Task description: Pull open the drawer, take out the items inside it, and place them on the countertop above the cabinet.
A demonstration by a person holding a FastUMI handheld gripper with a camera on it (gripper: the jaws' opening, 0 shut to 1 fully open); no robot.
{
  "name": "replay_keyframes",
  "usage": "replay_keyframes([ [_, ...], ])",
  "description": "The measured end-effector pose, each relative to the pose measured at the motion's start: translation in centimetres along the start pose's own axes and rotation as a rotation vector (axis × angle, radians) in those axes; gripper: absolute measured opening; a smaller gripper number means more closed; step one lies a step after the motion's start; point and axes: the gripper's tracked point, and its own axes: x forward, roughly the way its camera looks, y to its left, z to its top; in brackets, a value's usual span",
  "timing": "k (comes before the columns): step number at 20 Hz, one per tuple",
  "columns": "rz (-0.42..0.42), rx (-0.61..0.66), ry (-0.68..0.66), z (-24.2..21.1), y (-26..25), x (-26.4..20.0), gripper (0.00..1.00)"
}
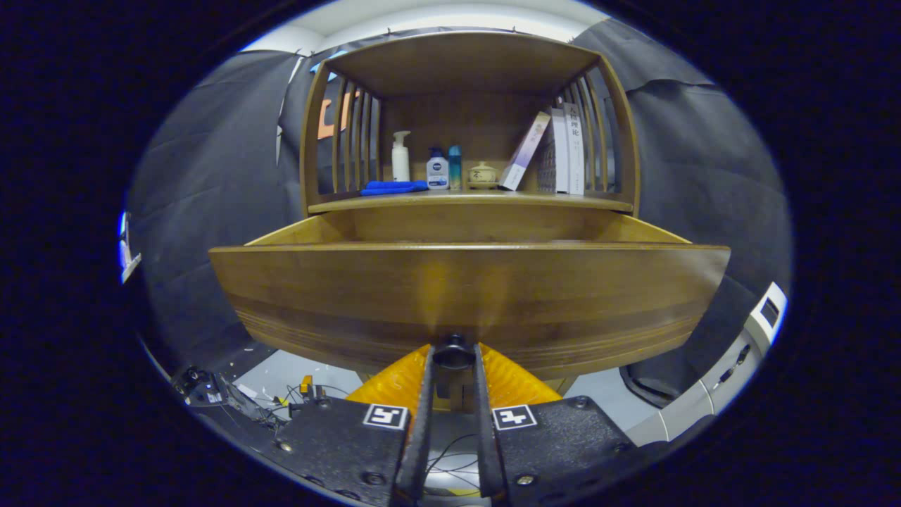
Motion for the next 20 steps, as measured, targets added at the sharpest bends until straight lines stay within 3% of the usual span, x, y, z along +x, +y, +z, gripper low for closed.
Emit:
replay_keyframes([
  [10, -0.01, 0.034, -0.218, 11.6, -1.5, -5.5, 0.92],
  [15, -0.042, 0.035, -0.25, 17.8, -2.6, -4.7, 0.96],
  [20, -0.002, 0.056, -0.219, 23.8, -1.6, -2.0, 0.96],
])
